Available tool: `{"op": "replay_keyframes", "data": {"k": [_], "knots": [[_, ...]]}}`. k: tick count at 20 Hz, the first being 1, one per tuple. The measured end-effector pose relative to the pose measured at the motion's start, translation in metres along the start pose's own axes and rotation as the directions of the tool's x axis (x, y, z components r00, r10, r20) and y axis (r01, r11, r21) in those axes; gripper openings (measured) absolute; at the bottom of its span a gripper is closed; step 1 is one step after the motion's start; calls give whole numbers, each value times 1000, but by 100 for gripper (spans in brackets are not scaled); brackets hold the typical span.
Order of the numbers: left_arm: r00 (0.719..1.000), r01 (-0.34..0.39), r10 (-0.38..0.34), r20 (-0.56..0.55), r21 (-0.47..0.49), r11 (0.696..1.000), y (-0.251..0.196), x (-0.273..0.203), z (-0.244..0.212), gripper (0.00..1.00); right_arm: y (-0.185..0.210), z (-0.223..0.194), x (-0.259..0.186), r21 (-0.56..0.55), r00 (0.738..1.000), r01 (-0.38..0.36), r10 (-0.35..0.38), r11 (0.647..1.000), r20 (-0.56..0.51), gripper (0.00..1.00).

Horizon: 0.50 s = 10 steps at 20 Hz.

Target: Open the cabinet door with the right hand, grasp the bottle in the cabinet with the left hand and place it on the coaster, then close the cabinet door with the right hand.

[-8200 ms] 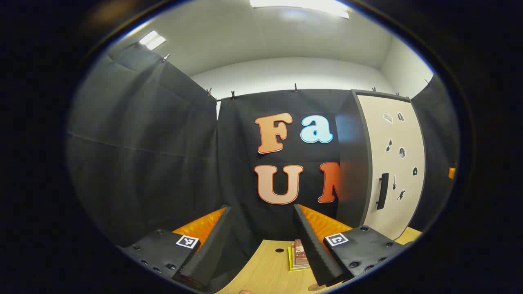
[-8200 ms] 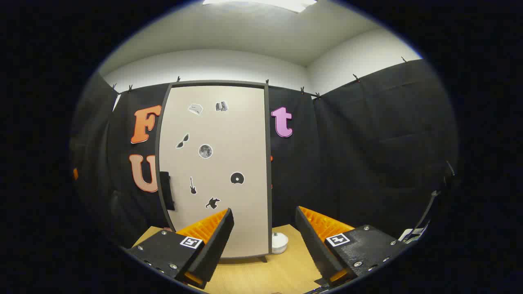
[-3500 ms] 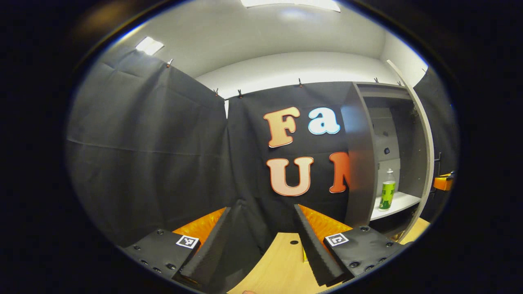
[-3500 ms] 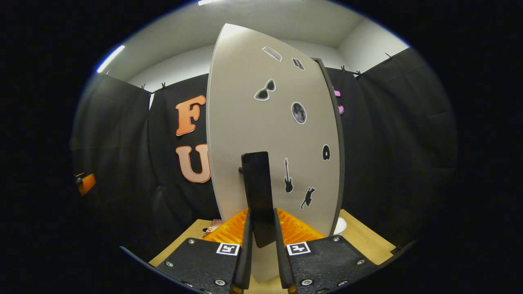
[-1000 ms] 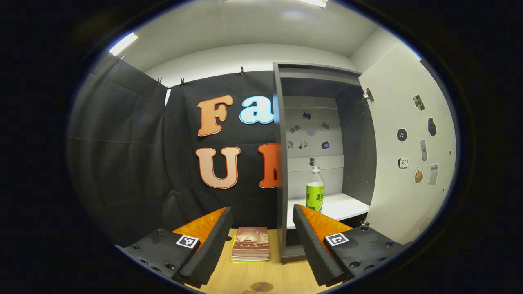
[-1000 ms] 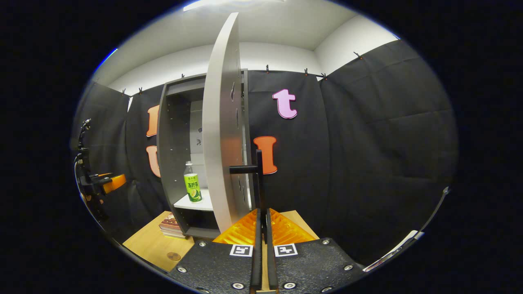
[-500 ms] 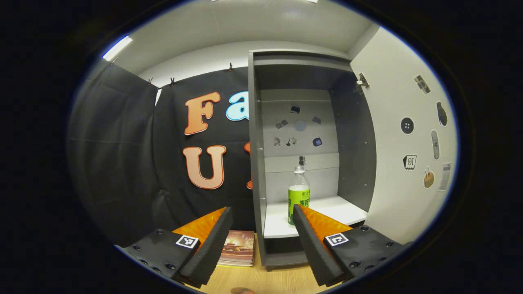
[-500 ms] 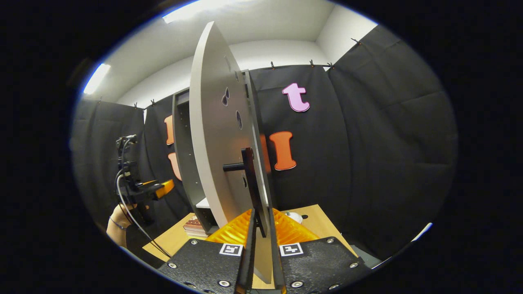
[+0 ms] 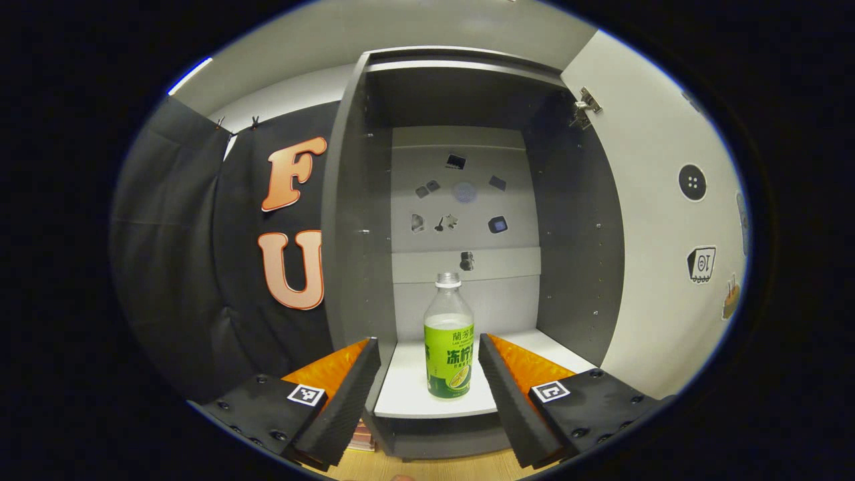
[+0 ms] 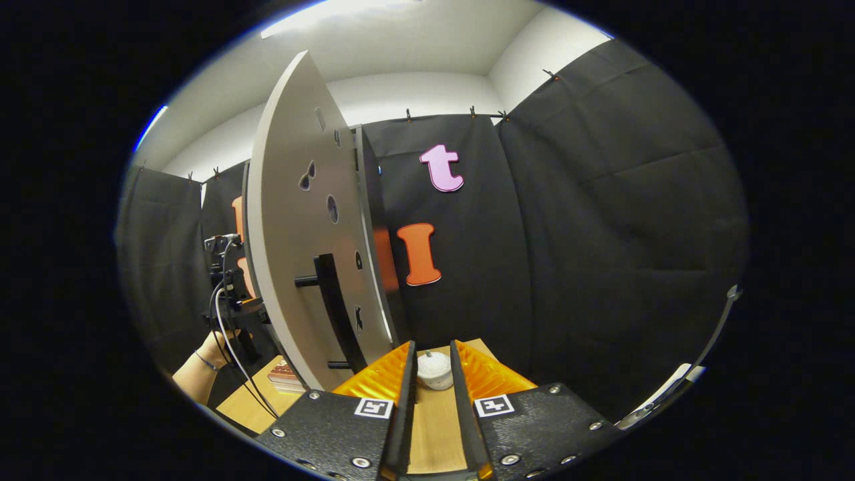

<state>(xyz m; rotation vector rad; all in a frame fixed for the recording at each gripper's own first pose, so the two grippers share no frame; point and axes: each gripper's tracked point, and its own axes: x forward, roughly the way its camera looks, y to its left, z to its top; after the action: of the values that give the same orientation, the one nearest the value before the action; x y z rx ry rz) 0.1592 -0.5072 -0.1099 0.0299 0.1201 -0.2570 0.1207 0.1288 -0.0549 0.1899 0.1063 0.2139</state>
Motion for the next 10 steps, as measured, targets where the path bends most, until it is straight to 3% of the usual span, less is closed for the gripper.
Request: {"op": "replay_keyframes", "data": {"k": [1, 2, 5, 6, 7, 10], "knots": [[1000, -8, 8, -6, 4, 1000, -1, 8, -3, 97, -5, 0, 1, -9, 1000, 14, -14, 1000, 3, 34], [1000, 4, -4, -13, -2, 1000, -6, 17, -4, 96, -8, 1, 2, -22, 1000, 27, -27, 999, 8, 49], [999, 30, -31, -28, -42, 999, -16, 38, -10, 97, -16, 0, 8, -48, 998, 54, -54, 997, 15, 67], [999, 31, -32, -34, -53, 998, -18, 47, -9, 96, -17, 1, 10, -50, 998, 63, -63, 997, 14, 81], [999, 29, -32, -38, -58, 998, -18, 53, -8, 97, -18, 0, 10, -49, 997, 70, -69, 996, 17, 79], [999, 19, -22, -45, -53, 998, -15, 72, -10, 97, -22, 1, 13, -55, 995, 93, -91, 994, 28, 99]]}}
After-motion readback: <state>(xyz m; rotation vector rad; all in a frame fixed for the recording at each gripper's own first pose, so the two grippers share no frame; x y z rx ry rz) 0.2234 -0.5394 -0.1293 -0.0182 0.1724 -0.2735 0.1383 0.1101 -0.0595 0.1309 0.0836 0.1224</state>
